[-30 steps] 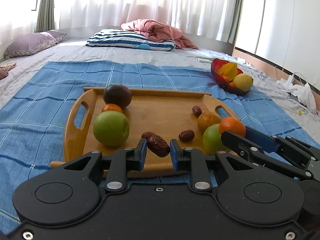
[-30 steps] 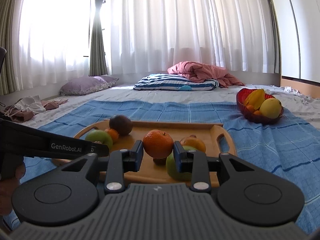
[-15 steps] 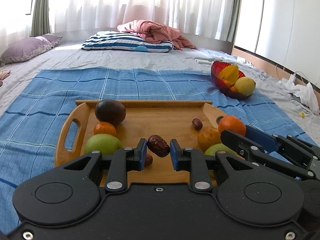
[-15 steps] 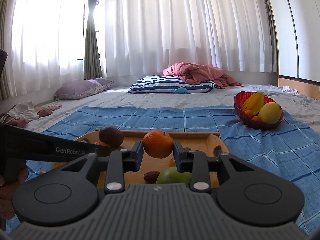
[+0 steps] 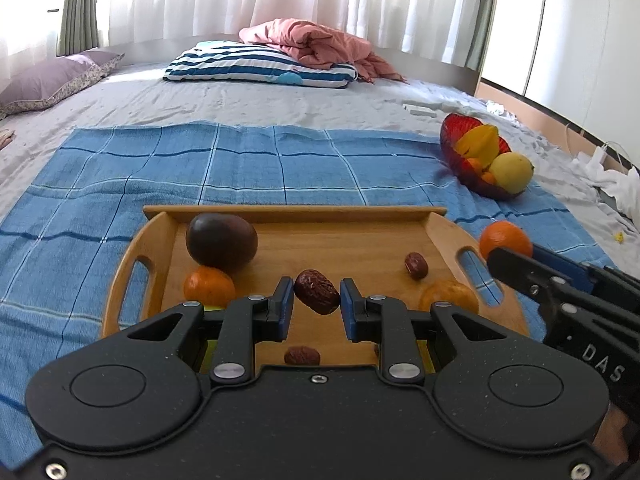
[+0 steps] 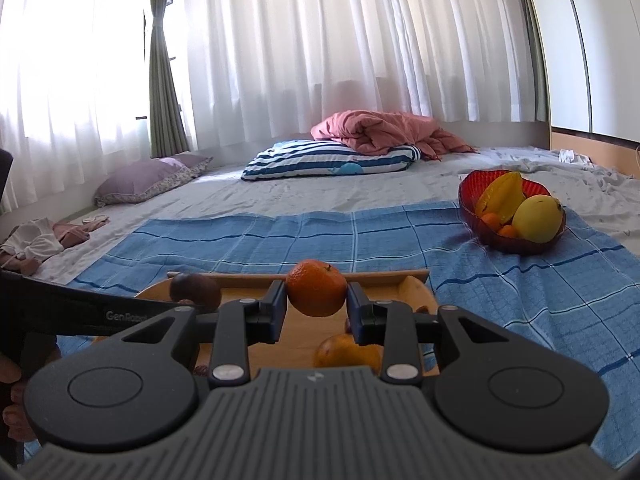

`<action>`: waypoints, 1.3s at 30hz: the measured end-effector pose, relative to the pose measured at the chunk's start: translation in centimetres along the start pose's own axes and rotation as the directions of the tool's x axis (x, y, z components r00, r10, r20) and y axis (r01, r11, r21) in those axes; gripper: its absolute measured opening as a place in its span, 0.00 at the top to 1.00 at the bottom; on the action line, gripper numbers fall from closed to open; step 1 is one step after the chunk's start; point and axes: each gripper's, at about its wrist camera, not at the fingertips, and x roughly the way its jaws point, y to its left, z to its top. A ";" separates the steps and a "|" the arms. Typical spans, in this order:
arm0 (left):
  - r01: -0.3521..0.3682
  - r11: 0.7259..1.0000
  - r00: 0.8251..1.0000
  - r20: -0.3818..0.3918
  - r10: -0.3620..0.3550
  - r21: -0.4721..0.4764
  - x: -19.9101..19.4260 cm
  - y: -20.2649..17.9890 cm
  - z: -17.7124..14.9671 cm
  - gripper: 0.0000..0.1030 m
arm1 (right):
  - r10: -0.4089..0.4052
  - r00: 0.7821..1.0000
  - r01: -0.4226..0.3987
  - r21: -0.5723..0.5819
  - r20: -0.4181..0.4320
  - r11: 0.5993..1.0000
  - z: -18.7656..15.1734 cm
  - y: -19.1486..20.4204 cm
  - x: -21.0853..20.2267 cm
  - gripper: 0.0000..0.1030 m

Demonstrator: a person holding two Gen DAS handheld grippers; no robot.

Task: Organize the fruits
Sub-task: 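Lift and carry the date in the left tool and the orange in the right tool over the tray, then lower and open the left tool to set the date down while the right tool releases the orange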

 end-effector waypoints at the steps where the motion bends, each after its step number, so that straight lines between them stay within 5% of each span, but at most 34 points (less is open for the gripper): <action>1: 0.001 1.000 1.000 -0.006 -0.001 0.002 0.3 0.0 0.4 0.77 | -0.001 1.000 0.001 0.002 -0.007 1.000 0.3 -0.2 0.3 0.64; 19: -0.003 1.000 0.994 -0.113 0.000 -0.022 7.1 0.2 5.0 0.77 | -0.011 0.980 0.033 0.106 -0.201 0.994 3.5 -3.8 8.4 0.64; 39: -0.035 0.998 0.978 -0.208 0.022 -0.057 13.5 1.2 5.3 0.77 | -0.071 0.912 0.106 0.065 -0.404 0.992 2.8 -4.7 16.4 0.64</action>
